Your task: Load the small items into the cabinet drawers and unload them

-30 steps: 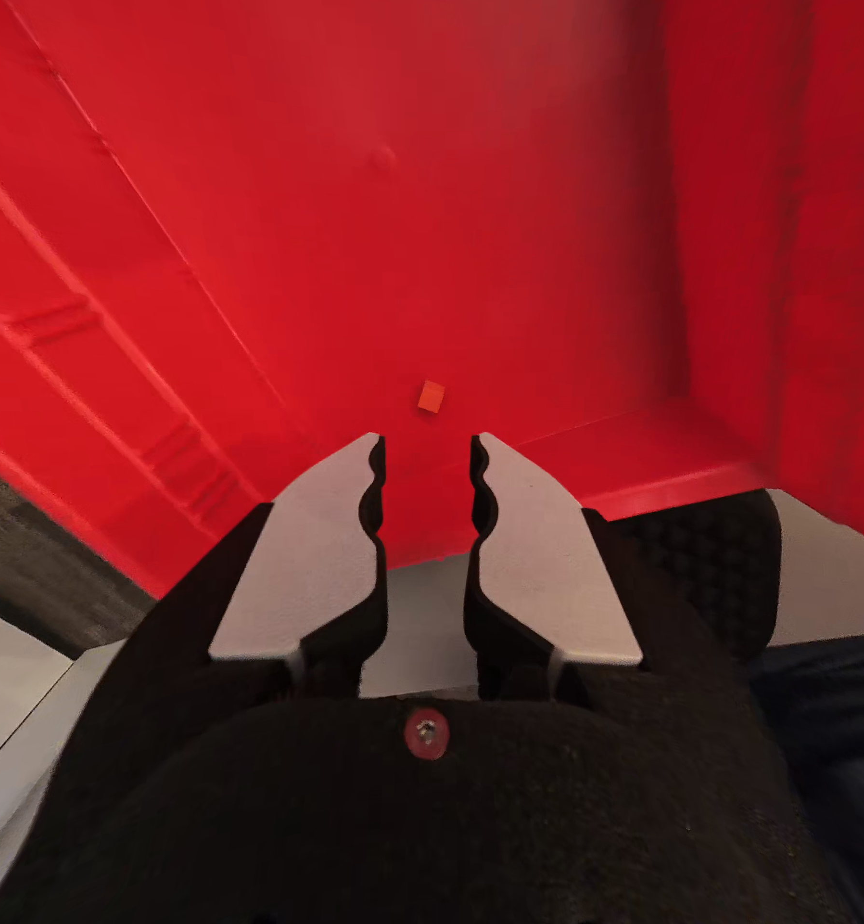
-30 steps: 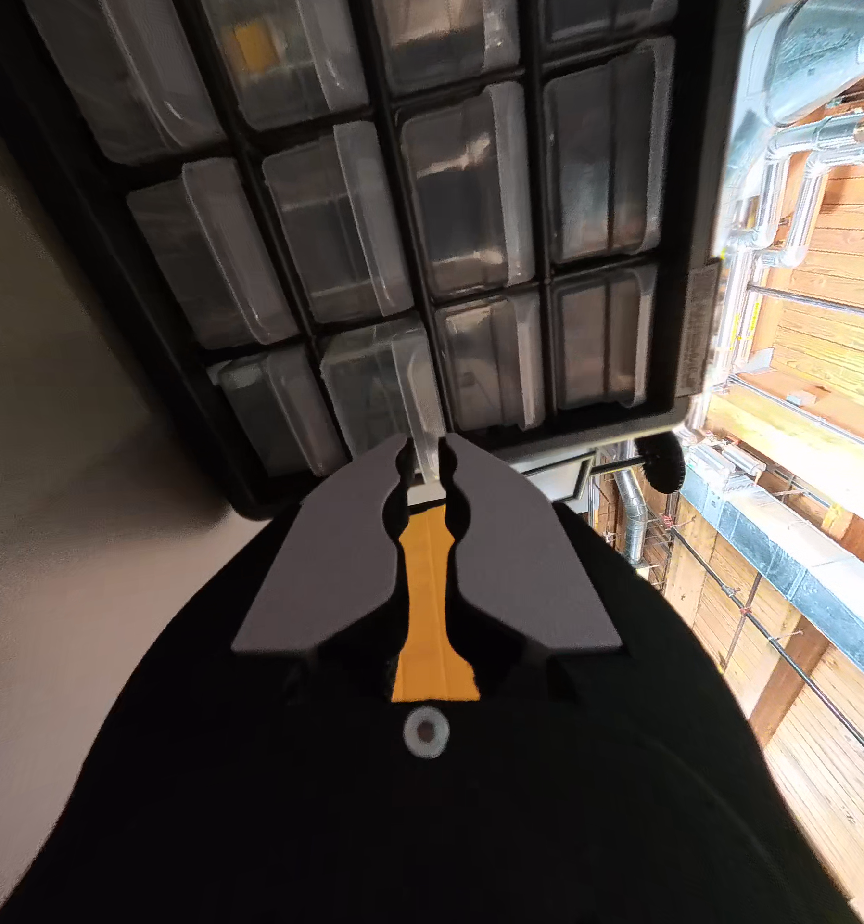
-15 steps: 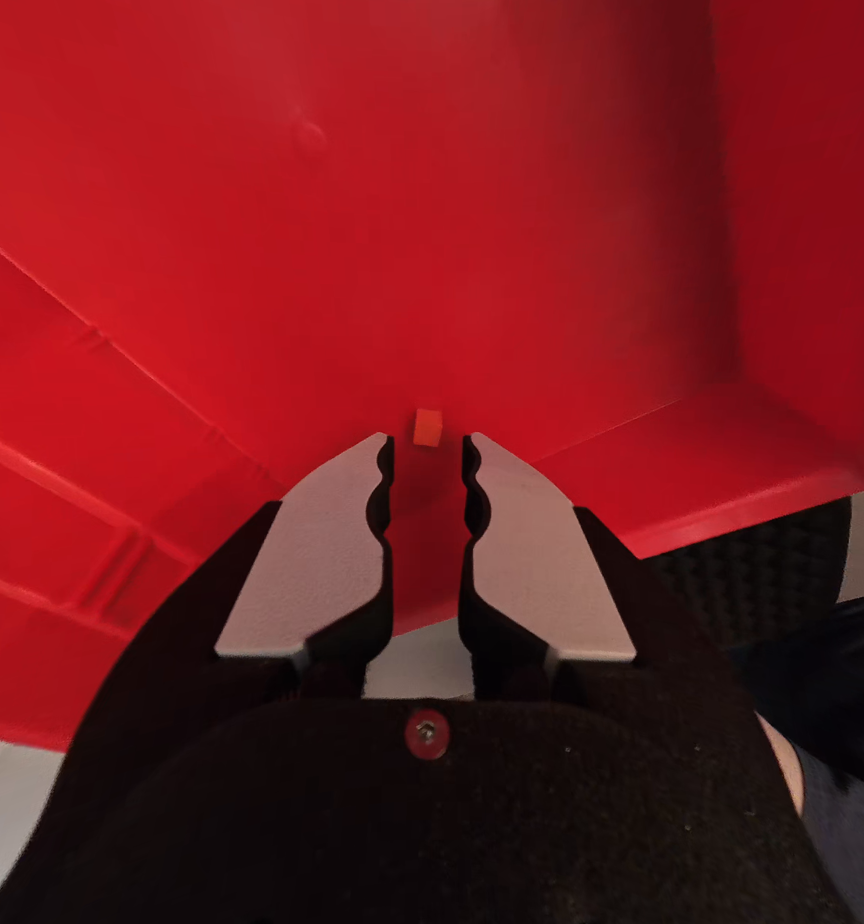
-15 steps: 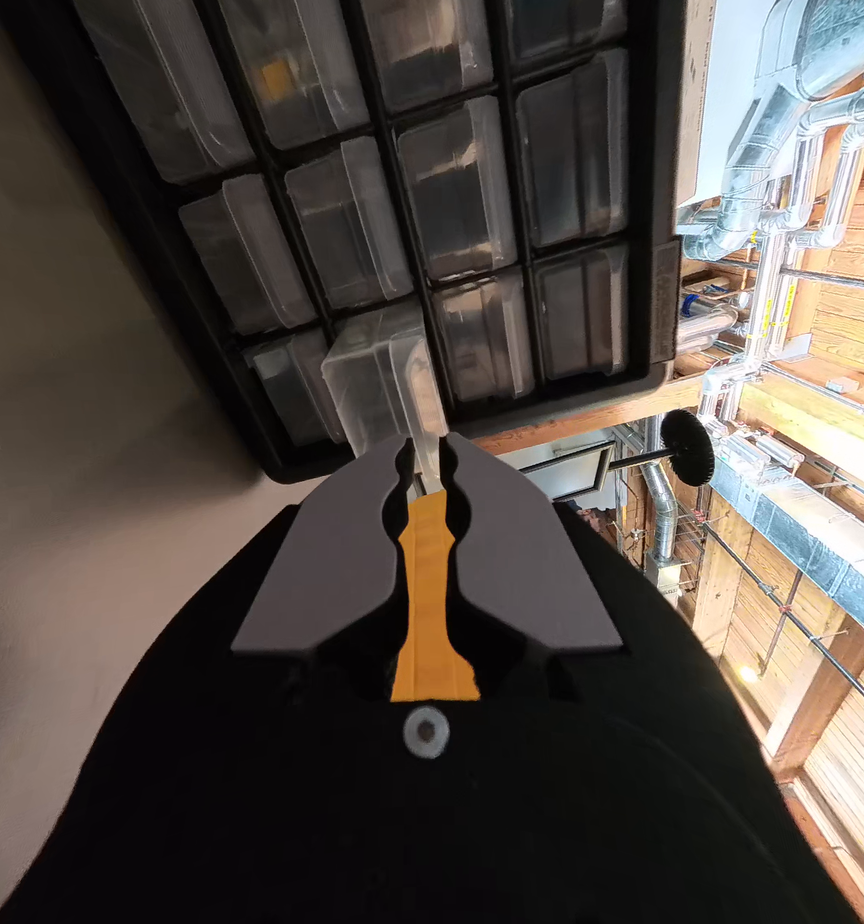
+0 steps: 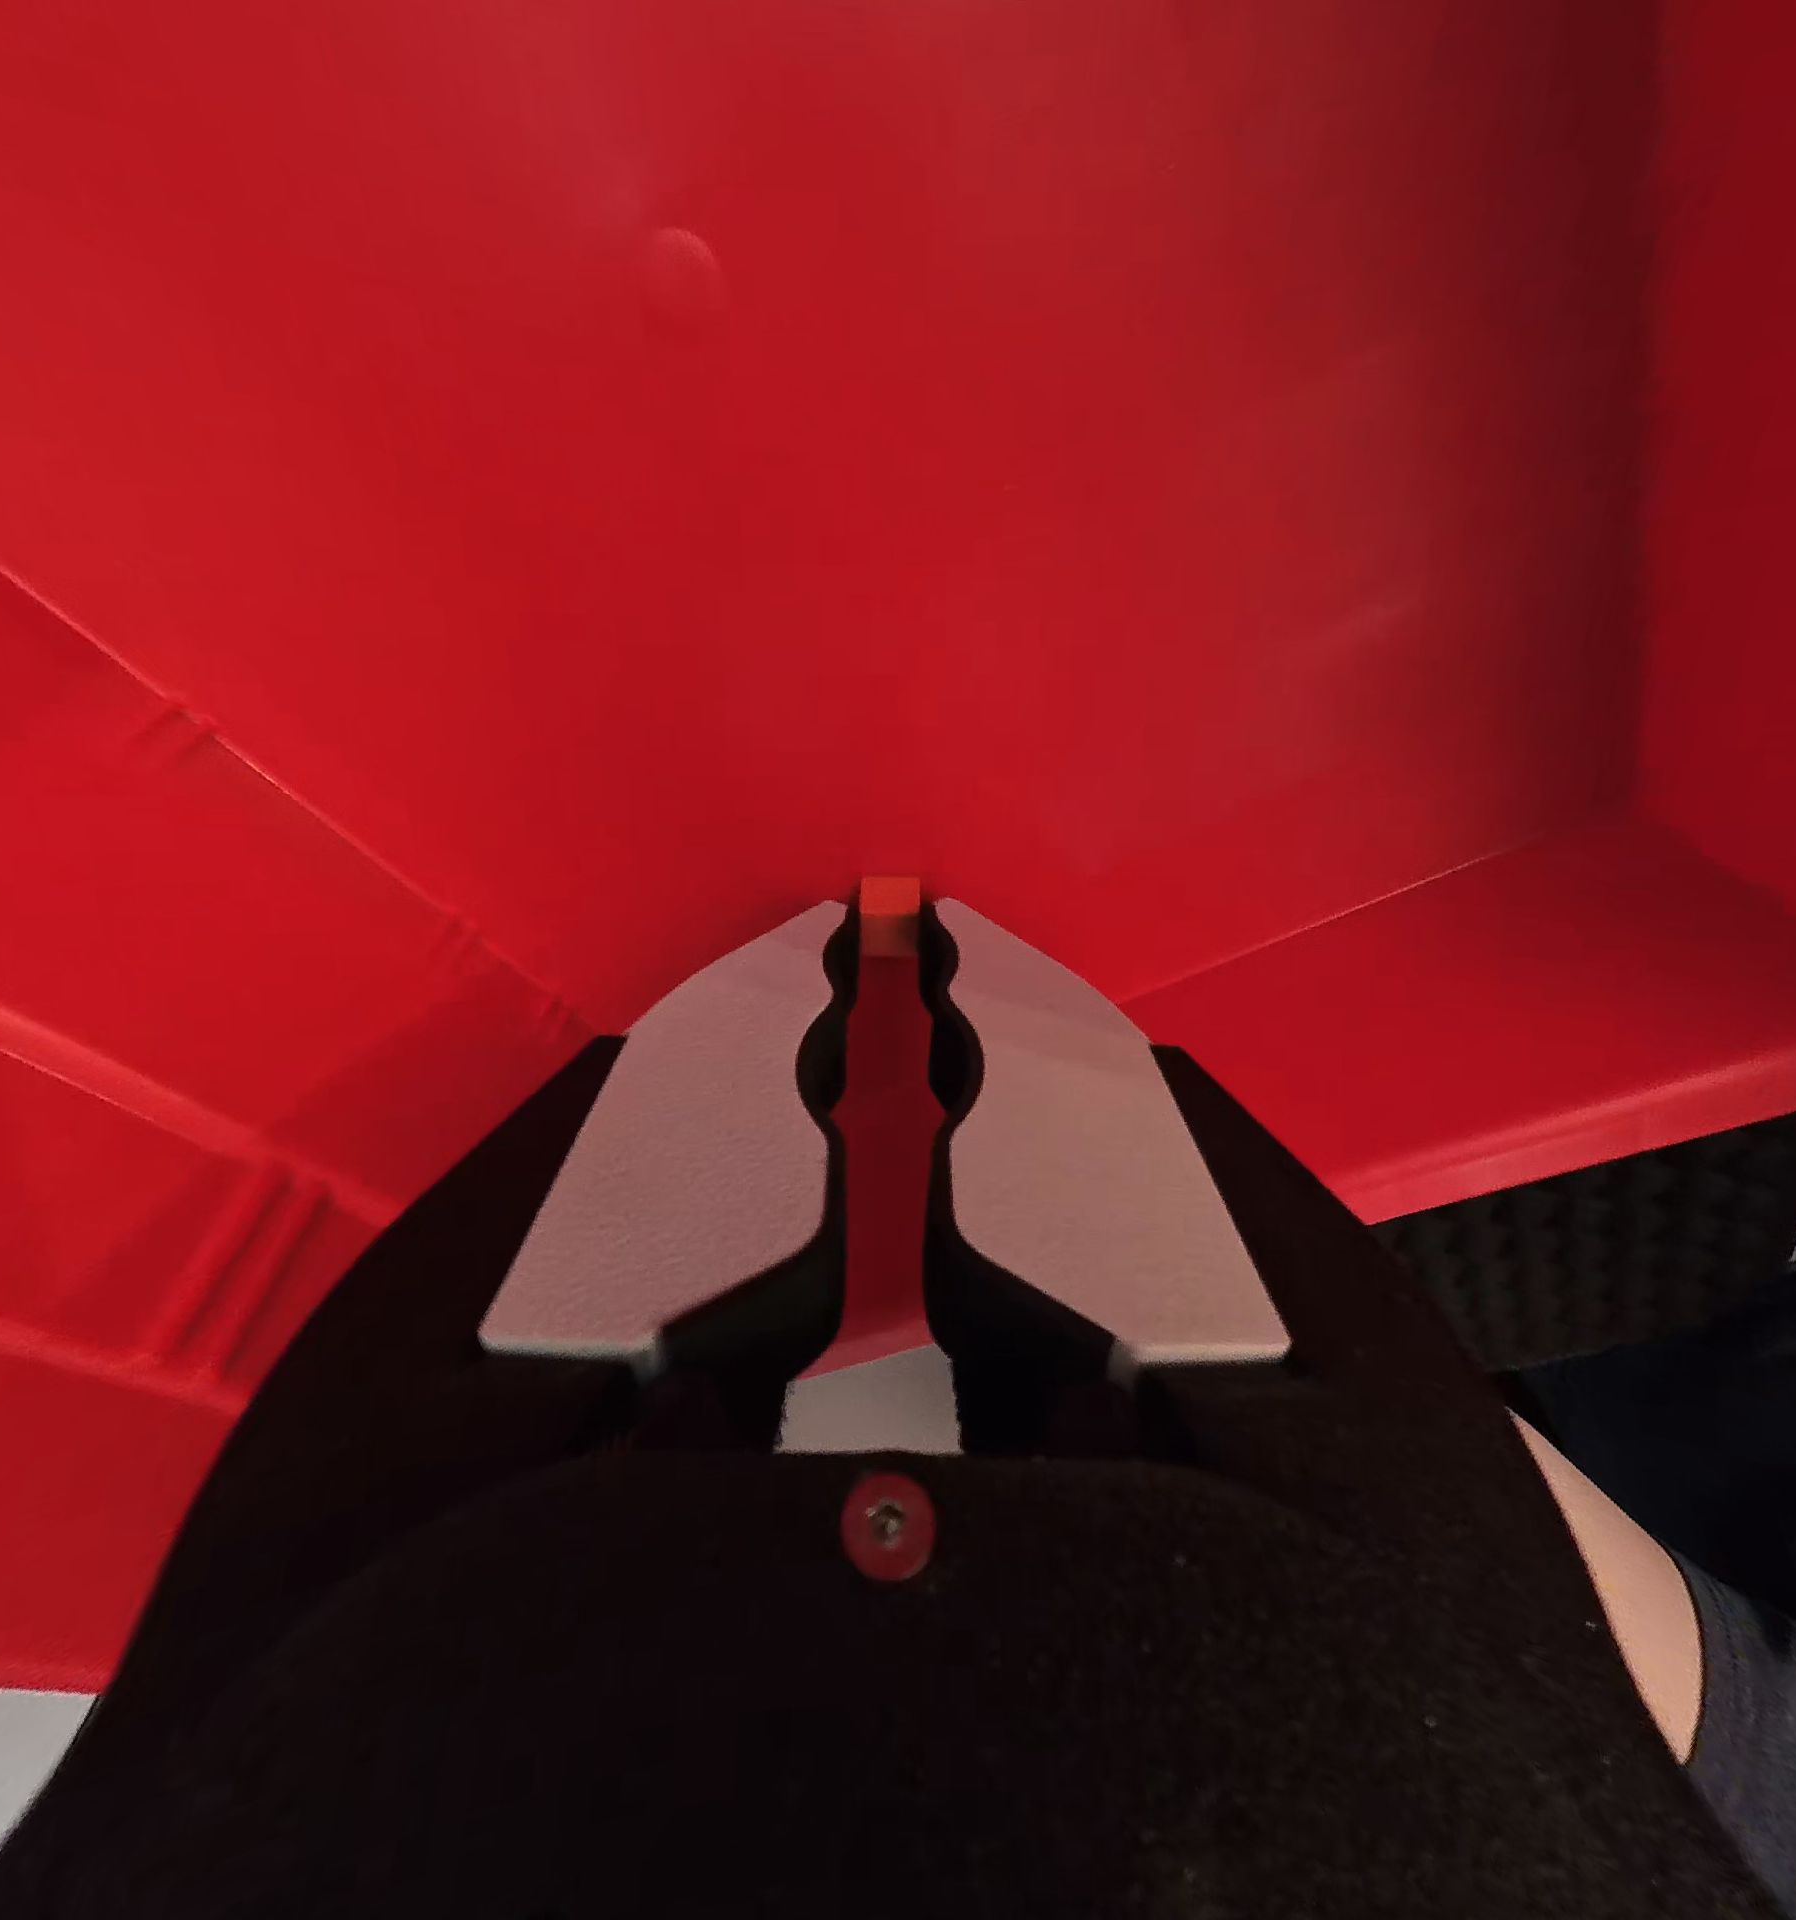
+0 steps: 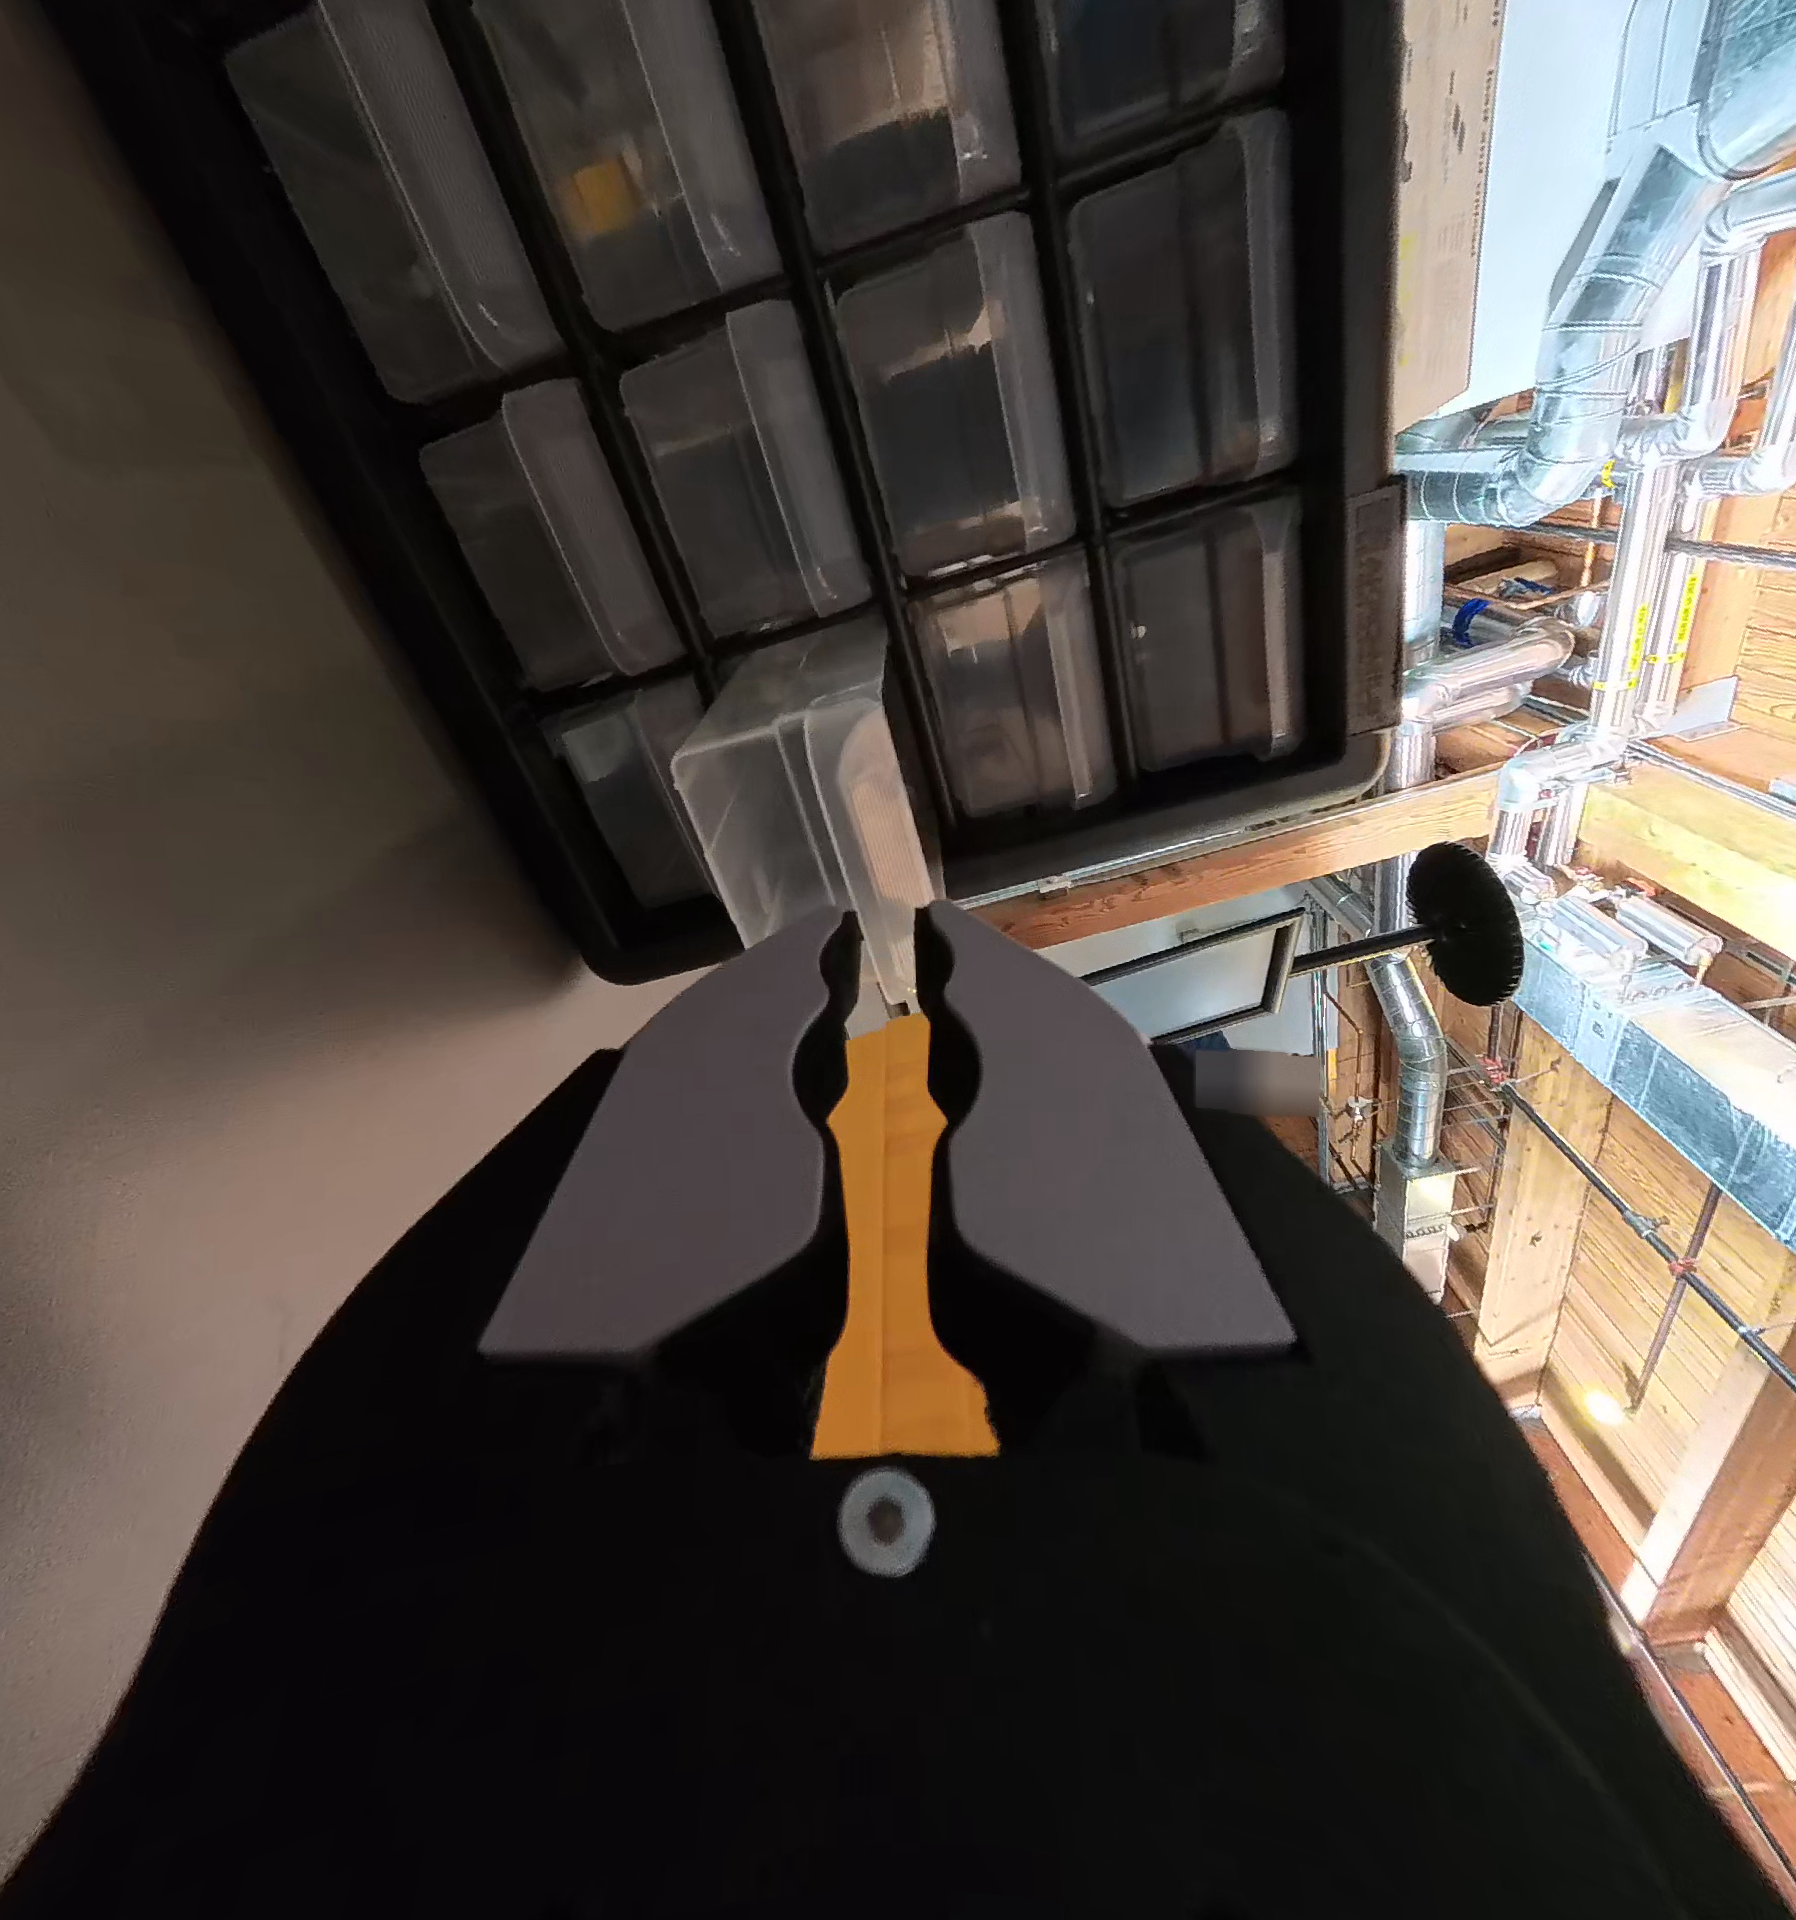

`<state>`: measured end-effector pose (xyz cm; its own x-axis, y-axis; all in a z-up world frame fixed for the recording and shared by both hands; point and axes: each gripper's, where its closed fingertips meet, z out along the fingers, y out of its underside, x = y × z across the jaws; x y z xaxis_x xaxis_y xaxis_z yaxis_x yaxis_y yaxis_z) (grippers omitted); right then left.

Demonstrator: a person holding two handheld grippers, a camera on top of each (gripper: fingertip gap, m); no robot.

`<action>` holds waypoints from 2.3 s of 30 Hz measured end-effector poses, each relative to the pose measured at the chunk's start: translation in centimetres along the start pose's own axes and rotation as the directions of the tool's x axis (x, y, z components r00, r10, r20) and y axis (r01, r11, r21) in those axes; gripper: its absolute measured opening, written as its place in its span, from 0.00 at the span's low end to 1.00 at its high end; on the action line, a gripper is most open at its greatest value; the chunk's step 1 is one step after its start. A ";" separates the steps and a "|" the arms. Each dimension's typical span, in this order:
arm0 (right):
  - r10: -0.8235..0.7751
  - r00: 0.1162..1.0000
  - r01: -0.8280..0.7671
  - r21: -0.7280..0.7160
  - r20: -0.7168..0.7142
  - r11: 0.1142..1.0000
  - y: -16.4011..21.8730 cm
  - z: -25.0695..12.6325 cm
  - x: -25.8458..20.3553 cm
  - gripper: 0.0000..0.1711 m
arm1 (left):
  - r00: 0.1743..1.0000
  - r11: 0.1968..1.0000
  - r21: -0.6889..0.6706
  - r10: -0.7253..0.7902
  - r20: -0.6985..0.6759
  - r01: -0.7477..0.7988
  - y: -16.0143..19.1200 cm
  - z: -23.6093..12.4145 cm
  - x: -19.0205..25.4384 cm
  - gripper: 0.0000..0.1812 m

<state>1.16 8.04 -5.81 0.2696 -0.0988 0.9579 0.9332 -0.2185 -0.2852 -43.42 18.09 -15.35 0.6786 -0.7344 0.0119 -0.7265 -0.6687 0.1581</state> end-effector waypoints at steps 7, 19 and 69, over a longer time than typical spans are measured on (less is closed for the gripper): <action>-0.002 1.000 0.002 0.017 -0.010 1.000 -0.1 0.1 -0.2 0.06 | 0.999 0.997 0.074 -0.012 0.041 0.009 0.1 -2.3 0.1 0.06; 0.010 1.000 -0.010 0.041 0.000 0.999 -0.4 0.3 -0.3 0.07 | 0.967 0.853 0.456 0.213 0.141 -0.255 -4.0 -12.7 13.9 0.06; 0.055 0.997 -0.057 0.036 0.052 0.998 -0.3 -0.1 -0.3 0.07 | 0.422 0.590 -0.040 0.621 0.660 -0.806 -28.0 -11.8 34.0 0.06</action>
<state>0.80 8.03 -6.01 0.3326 -0.0605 0.9411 0.9242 -0.1778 -0.3380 1.27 13.29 -7.69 -0.2362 -0.8019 -0.5487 -0.9716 0.2018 0.1234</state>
